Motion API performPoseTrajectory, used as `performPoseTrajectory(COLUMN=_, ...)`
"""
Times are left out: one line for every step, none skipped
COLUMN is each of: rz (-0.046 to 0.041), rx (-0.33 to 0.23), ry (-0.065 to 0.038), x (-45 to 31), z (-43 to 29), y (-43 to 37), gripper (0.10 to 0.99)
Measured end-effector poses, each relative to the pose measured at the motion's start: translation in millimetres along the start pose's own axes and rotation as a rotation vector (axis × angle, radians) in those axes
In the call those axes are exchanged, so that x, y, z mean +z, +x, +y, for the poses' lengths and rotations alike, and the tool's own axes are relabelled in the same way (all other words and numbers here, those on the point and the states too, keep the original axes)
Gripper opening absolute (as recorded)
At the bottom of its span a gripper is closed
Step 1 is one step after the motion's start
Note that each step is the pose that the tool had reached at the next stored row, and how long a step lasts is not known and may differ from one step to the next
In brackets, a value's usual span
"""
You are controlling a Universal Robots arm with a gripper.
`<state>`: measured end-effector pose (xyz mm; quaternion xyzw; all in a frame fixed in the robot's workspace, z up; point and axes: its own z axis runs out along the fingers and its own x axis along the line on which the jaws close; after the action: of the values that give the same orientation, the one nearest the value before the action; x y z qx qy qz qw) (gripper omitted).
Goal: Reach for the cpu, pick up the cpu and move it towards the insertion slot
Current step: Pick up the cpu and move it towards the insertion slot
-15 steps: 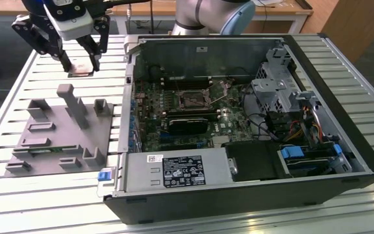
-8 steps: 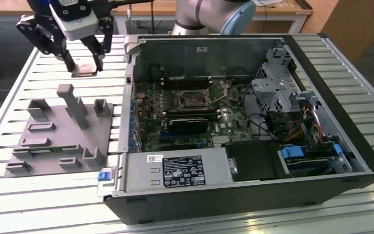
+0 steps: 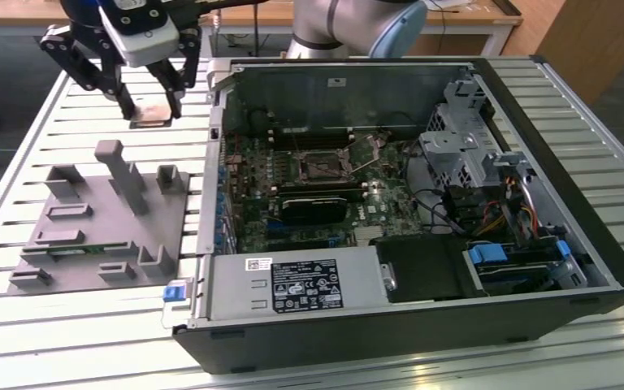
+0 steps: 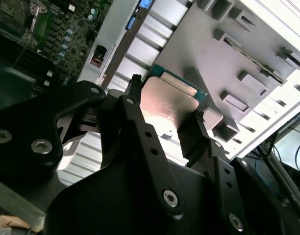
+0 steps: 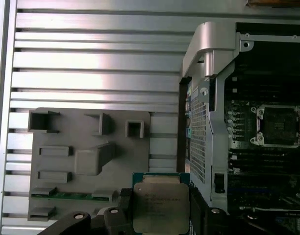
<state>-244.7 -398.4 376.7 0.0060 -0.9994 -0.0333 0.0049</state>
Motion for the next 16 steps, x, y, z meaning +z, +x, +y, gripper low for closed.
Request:
performPoseTrajectory(rz=0.0000, rx=0.000, ry=0.000, x=0.0, z=0.0, y=-2.9, gripper=0.545)
performPoseTrajectory(rz=-0.0001, rx=0.000, ry=0.000, x=0.0, z=-0.1, y=-6.1, gripper=0.545)
performPoseTrajectory(rz=-0.0001, rx=0.000, ry=0.000, x=-0.1, z=-0.1, y=-9.8, gripper=0.545)
performPoseTrajectory(rz=0.0000, rx=0.000, ry=0.000, x=-0.1, z=-0.2, y=-13.5, gripper=0.545)
performPoseTrajectory(rz=0.0000, rx=0.000, ry=0.000, x=-0.2, z=-0.2, y=-17.5, gripper=0.545)
performPoseTrajectory(rz=0.0000, rx=0.000, ry=0.000, x=-0.2, z=-0.2, y=-21.8, gripper=0.545)
performPoseTrajectory(rz=0.0000, rx=0.000, ry=0.000, x=-0.2, z=-0.2, y=-26.3, gripper=0.545)
performPoseTrajectory(rz=0.0000, rx=0.000, ry=0.000, x=-0.2, z=-0.3, y=-30.8, gripper=0.545)
performPoseTrajectory(rz=0.0000, rx=0.000, ry=0.000, x=-0.3, z=-0.3, y=-35.3, gripper=0.545)
performPoseTrajectory(rz=0.0000, rx=0.000, ry=0.000, x=-0.3, z=-0.4, y=-39.7, gripper=0.545)
performPoseTrajectory(rz=0.0000, rx=0.000, ry=0.000, x=-0.3, z=-0.4, y=-44.2, gripper=0.545)
performPoseTrajectory(rz=0.0000, rx=0.000, ry=0.000, x=-0.4, z=-0.5, y=-48.3, gripper=0.545)
performPoseTrajectory(rz=0.0001, rx=0.000, ry=0.000, x=-0.4, z=-0.5, y=-52.6, gripper=0.545)
performPoseTrajectory(rz=0.0001, rx=0.000, ry=0.000, x=-0.4, z=-0.5, y=-56.8, gripper=0.545)
performPoseTrajectory(rz=0.0000, rx=0.000, ry=0.000, x=-0.4, z=-0.4, y=-61.2, gripper=0.545)
performPoseTrajectory(rz=0.0000, rx=0.000, ry=0.000, x=-0.3, z=-0.1, y=-65.6, gripper=0.545)
